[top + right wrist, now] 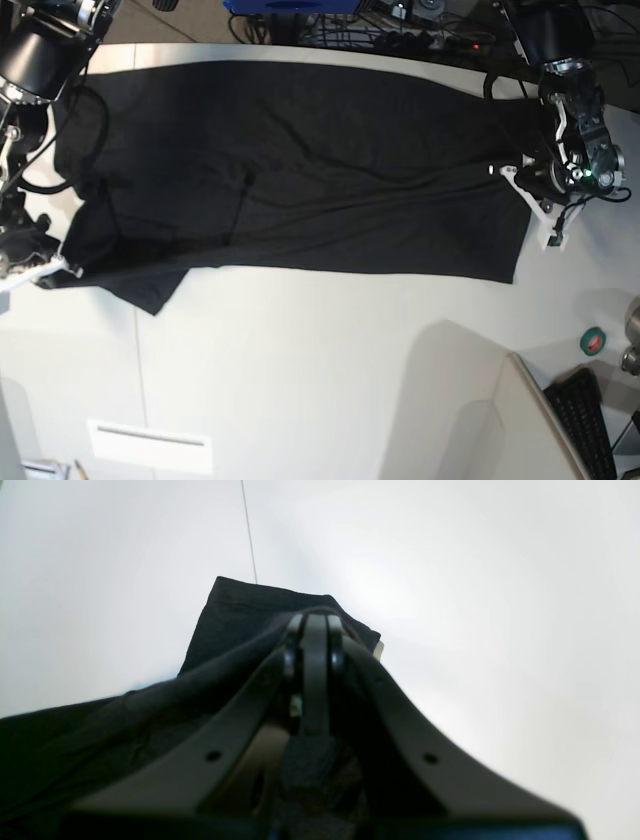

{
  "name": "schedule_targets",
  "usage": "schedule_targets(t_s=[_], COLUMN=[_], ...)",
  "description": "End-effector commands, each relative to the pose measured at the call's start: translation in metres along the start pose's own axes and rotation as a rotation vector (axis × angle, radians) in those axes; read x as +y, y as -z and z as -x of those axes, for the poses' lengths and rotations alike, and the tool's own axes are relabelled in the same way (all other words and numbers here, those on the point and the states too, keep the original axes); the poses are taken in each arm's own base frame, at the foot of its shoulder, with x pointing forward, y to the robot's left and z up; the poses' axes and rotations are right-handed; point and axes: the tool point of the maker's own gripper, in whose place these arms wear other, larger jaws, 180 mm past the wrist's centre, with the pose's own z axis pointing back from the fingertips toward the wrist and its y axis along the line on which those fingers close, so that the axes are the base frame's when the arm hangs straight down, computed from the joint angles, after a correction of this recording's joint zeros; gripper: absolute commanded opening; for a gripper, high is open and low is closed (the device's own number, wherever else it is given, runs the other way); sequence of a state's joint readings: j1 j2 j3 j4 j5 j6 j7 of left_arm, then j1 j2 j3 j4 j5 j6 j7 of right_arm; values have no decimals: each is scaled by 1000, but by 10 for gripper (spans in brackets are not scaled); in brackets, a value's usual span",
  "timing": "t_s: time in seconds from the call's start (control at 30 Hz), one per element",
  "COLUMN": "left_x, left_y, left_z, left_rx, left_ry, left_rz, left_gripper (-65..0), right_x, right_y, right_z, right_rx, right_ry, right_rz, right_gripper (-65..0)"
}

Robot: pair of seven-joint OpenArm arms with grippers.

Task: Layout the t-shirt on the table in an organized manner, then fold the t-shirt properly
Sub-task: 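Grasp the shirt edge with the left gripper and fold toward the right gripper, then hold the shirt edges with both grippers and lift them over the body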

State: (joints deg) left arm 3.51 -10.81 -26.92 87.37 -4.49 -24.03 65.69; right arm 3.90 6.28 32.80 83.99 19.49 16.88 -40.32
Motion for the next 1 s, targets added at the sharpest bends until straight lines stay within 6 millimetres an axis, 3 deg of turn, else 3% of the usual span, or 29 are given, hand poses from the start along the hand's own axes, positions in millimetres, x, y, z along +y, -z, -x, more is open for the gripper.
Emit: schedule_targets(t_s=[0.0, 0.1, 0.13, 0.27, 0.33, 0.37, 0.5, 0.73, 0.97], left_x=[12, 14, 14, 17, 19, 21, 31, 45, 13], left_y=[-10, -17, -20, -31, -34, -36, -21, 24, 55], left_z=[-13, -16, -17, -24, -31, -42, -72, -124, -155], left_rx=[-42, -60, -67, -103, -120, -140, -139, -158, -180], left_ry=[9, 23, 28, 47, 49, 44, 3, -124, -49], left_rz=[-37, -56, -62, -86, -94, -95, -71, 36, 116], left_gripper=[-650, -650, -604, -253, -145, -122, -120, -120, -120], right_x=[1, 1, 1, 0, 0, -1, -1, 0, -1], right_y=[-3, -3, -3, -3, -1, 1, 3, 3, 3], right_z=[-23, -23, -23, -23, -19, -18, -15, -16, -16], right_rx=[-66, -66, -66, -65, -54, -49, -43, -43, -44], right_ry=[-8, -8, -8, -9, -3, 1, 7, 7, 6], right_rz=[-6, -6, -6, -5, -5, -5, -6, -8, -7], right_gripper=[-650, -650, -650, -650, -650, -650, -650, -650, -650])
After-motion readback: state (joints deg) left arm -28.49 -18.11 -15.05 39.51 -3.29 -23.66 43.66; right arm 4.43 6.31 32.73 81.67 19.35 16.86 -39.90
